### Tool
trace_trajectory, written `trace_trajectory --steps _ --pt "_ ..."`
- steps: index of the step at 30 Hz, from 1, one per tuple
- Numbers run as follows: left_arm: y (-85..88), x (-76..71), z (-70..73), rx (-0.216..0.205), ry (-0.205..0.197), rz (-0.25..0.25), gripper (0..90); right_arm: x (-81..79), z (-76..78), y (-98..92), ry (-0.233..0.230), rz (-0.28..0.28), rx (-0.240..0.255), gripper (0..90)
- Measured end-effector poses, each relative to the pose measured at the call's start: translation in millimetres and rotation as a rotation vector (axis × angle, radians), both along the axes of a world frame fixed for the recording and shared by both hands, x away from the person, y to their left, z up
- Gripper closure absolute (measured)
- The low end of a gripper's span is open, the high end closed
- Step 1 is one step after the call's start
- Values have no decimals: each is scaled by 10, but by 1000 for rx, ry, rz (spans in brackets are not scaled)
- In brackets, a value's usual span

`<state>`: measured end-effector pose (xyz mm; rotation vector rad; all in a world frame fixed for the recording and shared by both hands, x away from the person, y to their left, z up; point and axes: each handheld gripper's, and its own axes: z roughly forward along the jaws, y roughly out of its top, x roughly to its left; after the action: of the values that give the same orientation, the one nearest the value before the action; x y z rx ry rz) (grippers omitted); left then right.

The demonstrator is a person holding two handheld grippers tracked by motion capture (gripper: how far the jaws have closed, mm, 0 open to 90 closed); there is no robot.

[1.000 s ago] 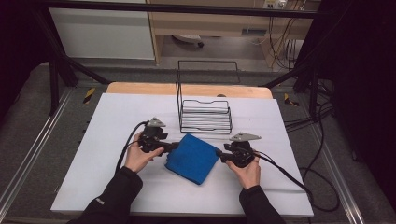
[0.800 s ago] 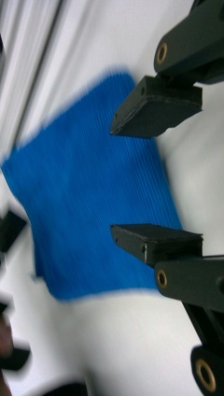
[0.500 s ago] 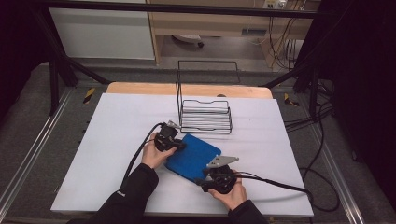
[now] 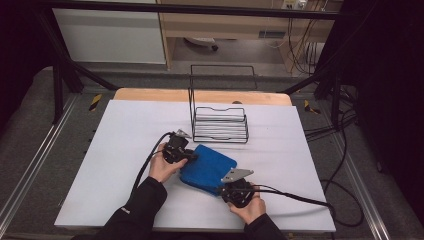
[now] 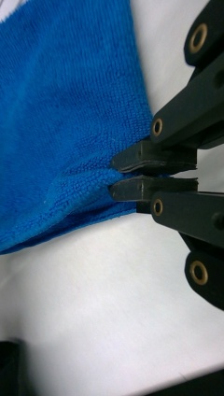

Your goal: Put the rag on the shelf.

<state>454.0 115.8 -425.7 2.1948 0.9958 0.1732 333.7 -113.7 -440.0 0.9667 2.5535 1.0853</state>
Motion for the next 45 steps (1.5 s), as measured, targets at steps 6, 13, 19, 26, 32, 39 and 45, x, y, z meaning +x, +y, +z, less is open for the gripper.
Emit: trace_trajectory --steps 6,13,19,26,32,39,45 --pt "-13 -65 88 -54 -14 -6 486 -51 115 -354 8 78 -22 861" --pt "-93 -114 11 -39 1 -4 416 -81 72 -630 26 106 2 759" --pt "-35 -159 -63 -25 -9 18 441 -34 261 -726 -3 35 156 506" --pt "-43 -108 -158 -26 1 36 503 352 248 -732 -17 -164 184 359" --pt "-62 -116 -196 -36 5 33 579 674 103 -675 7 -259 176 399" --pt "-69 -117 -211 -51 7 25 656 861 -65 -665 49 -283 122 500" --pt "-103 -116 -208 -47 25 6 762 912 -133 -638 80 -290 138 568"
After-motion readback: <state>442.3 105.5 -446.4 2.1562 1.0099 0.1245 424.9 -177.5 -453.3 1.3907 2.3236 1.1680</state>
